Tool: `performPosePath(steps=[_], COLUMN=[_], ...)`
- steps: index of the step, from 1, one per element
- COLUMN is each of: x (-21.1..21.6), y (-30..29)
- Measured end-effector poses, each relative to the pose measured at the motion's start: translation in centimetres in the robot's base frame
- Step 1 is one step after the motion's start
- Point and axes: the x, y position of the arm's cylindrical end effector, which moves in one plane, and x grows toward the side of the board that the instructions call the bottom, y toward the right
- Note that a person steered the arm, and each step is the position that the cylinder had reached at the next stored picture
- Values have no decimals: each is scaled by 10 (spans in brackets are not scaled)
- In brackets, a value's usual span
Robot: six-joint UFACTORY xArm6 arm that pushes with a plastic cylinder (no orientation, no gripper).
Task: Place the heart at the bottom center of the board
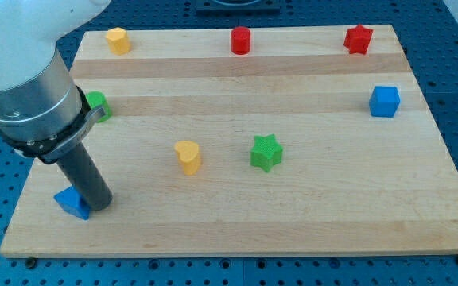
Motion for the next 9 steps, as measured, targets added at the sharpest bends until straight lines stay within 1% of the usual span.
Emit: performPosePath(steps=[2,4,5,6,7,8,9], x=[9,9,-2,-24,-59,-83,-92], y=[-3,0,25,40,40,50,79])
